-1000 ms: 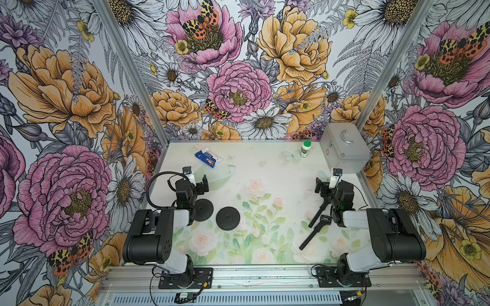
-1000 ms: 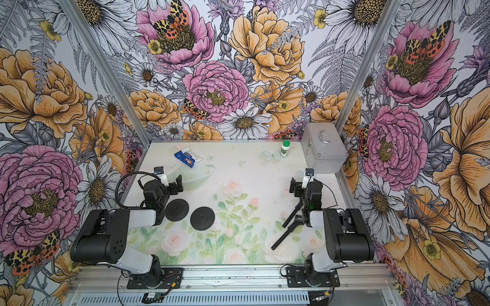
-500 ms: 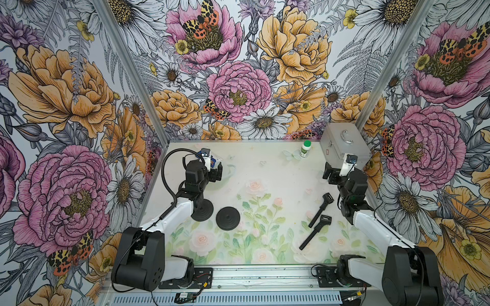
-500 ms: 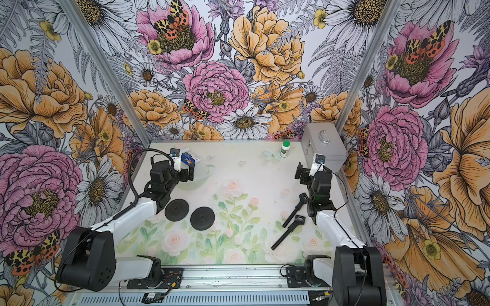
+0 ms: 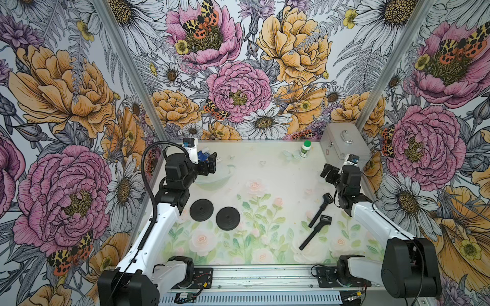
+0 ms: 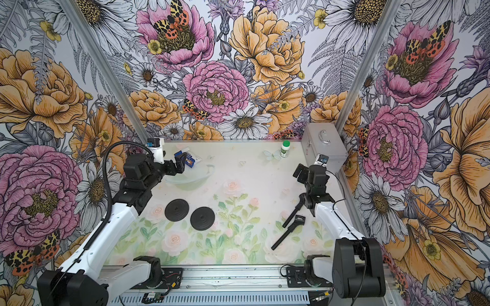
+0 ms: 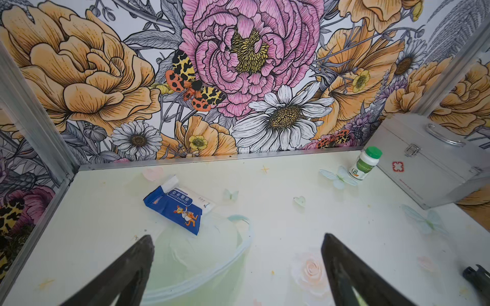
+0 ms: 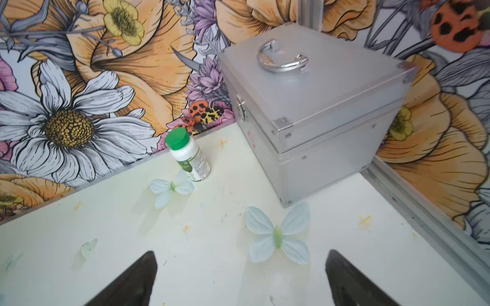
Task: Assemble a microphone stand
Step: Move the microphone stand base to the center of the board.
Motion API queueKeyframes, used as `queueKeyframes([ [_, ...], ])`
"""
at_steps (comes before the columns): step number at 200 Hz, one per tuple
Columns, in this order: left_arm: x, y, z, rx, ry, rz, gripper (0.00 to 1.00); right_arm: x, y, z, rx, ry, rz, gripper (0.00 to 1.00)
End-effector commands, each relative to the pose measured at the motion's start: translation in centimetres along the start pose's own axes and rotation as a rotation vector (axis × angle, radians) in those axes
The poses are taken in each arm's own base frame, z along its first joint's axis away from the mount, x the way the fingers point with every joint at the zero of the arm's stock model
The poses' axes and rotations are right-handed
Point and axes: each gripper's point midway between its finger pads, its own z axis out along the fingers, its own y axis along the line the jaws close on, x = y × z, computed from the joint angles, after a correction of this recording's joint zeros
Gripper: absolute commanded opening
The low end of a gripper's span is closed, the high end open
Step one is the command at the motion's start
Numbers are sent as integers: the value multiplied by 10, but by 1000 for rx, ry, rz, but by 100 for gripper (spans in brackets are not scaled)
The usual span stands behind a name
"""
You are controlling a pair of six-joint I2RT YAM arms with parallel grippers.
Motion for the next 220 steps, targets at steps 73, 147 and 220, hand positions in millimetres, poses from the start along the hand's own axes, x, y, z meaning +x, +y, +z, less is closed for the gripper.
queueKeyframes([
  [73,57,73,1,-365,234,-270,99,134,193,-21,-615,405,-497,93],
  [147,96,71,17,-375,349,-312,99,220,300,-67,-862,588,-810,100],
  [220,108,74,26,-385,388,-357,99,267,355,-101,-1008,612,-1001,100],
])
